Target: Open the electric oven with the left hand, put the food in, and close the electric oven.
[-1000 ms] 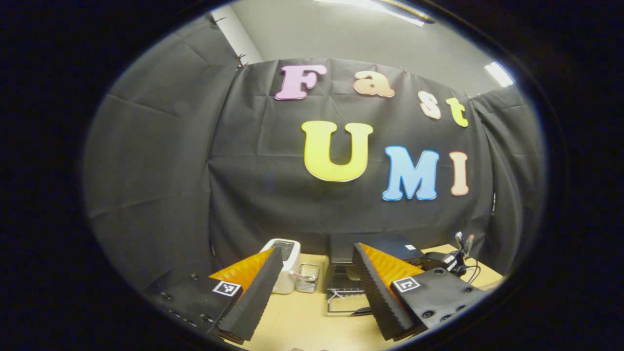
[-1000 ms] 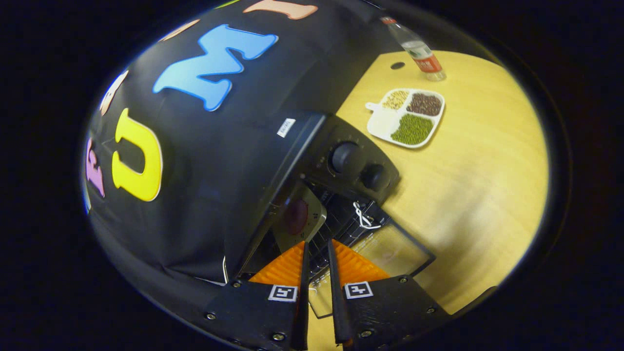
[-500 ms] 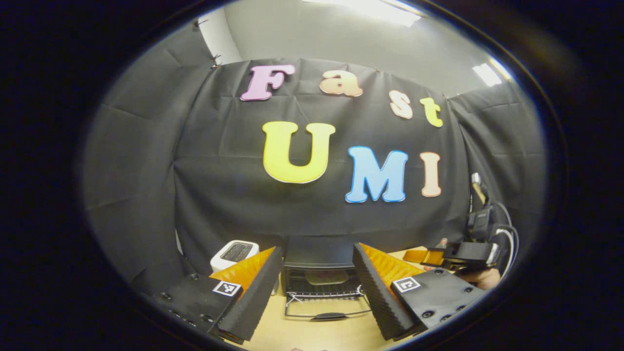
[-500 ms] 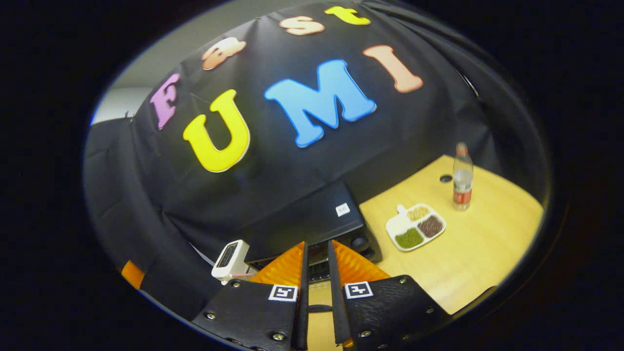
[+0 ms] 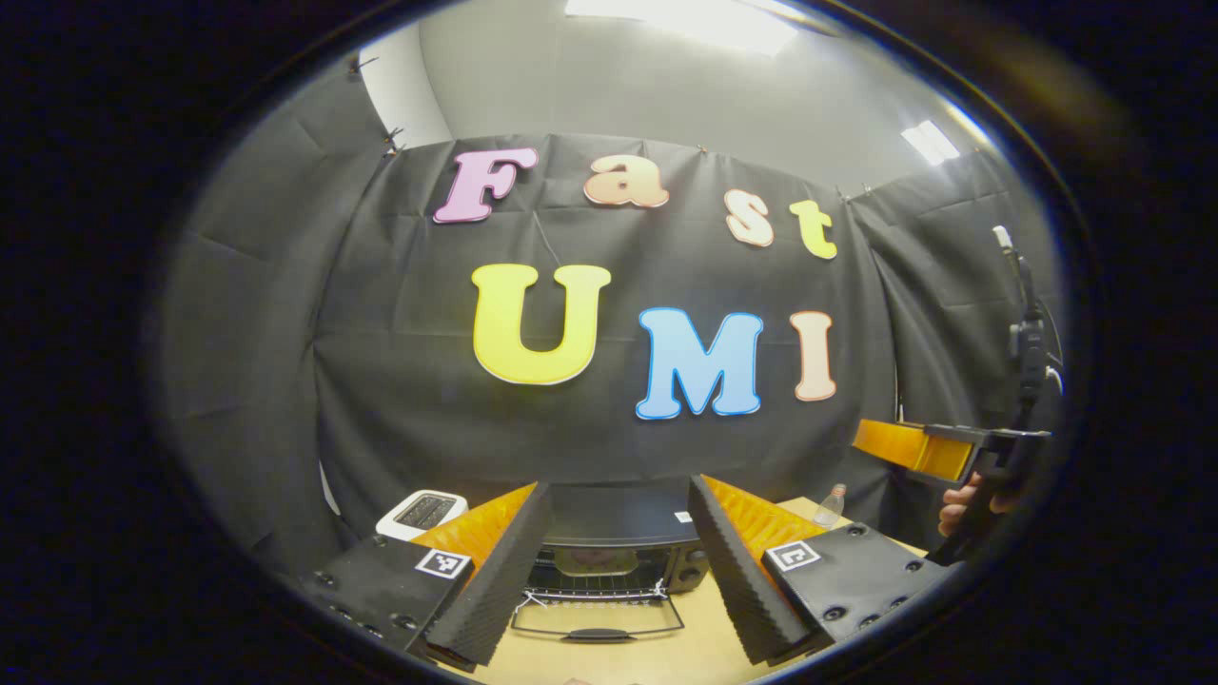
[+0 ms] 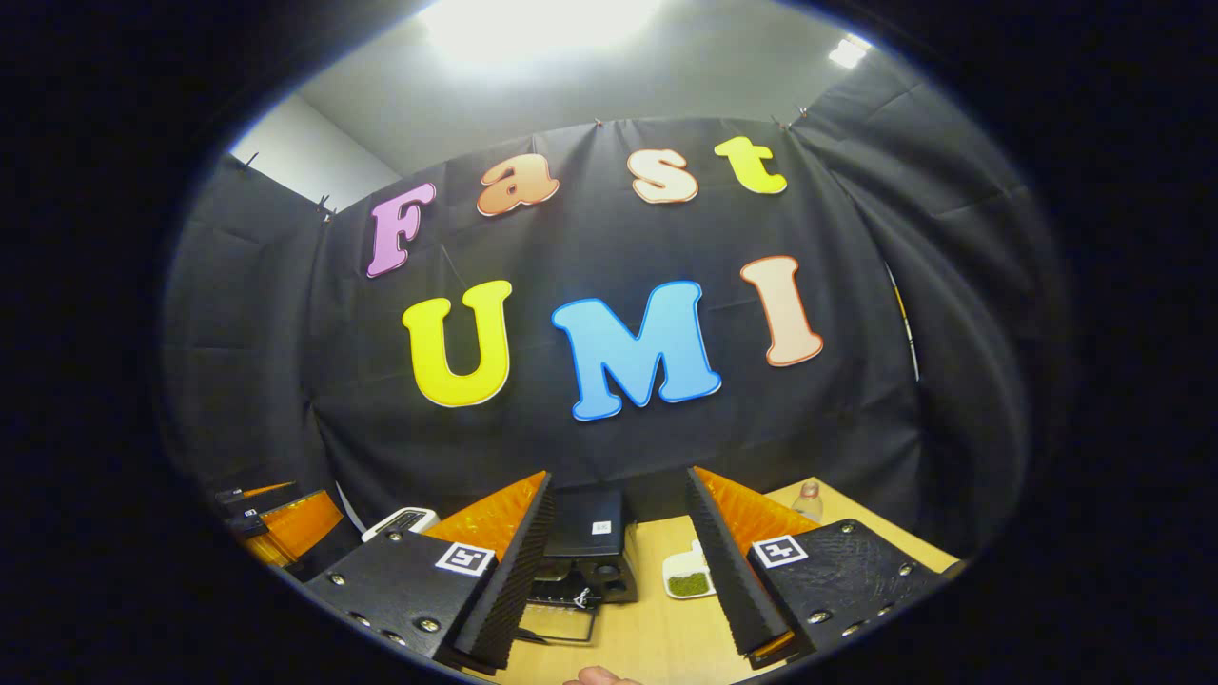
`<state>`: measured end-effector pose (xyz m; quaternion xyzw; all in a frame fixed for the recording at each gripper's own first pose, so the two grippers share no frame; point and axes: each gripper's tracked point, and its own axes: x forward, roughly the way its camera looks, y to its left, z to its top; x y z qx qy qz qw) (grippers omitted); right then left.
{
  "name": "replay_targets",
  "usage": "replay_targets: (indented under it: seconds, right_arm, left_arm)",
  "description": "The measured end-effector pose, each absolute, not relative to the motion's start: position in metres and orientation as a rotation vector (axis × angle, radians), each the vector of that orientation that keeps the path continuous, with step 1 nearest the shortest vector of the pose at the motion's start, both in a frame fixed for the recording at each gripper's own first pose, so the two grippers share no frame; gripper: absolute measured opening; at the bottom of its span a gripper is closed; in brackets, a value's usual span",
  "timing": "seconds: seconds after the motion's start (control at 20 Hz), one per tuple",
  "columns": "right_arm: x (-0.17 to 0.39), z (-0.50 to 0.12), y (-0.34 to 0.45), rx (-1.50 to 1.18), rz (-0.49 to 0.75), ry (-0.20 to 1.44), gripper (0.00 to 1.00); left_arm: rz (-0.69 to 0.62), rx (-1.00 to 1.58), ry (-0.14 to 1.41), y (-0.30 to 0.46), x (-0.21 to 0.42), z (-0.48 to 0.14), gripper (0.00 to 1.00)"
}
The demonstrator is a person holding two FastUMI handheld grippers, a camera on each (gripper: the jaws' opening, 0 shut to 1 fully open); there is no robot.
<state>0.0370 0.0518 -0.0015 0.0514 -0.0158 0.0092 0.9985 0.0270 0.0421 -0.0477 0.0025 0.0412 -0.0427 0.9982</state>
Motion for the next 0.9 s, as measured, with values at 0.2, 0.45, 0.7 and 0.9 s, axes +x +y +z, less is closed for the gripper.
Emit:
replay_targets:
  seconds: [0.2, 0.45, 0.7, 0.9]
  right_arm:
    - [0.036, 0.012, 0.036, 0.099, 0.023, -0.065, 0.83]
    - [0.041, 0.005, 0.032, 0.107, 0.035, -0.054, 0.83]
    - [0.042, 0.007, 0.030, 0.086, 0.042, -0.063, 0.83]
    - [0.042, 0.001, 0.030, 0.091, 0.044, -0.039, 0.83]
  left_arm:
    - [-0.081, 0.004, 0.105, 0.027, 0.029, -0.055, 0.97]
    - [-0.102, -0.016, 0.193, 0.015, 0.036, -0.089, 1.00]
    - [-0.080, -0.017, 0.292, 0.023, 0.042, -0.125, 0.97]
    - [-0.106, 0.012, 0.414, 0.025, 0.043, -0.162, 1.00]
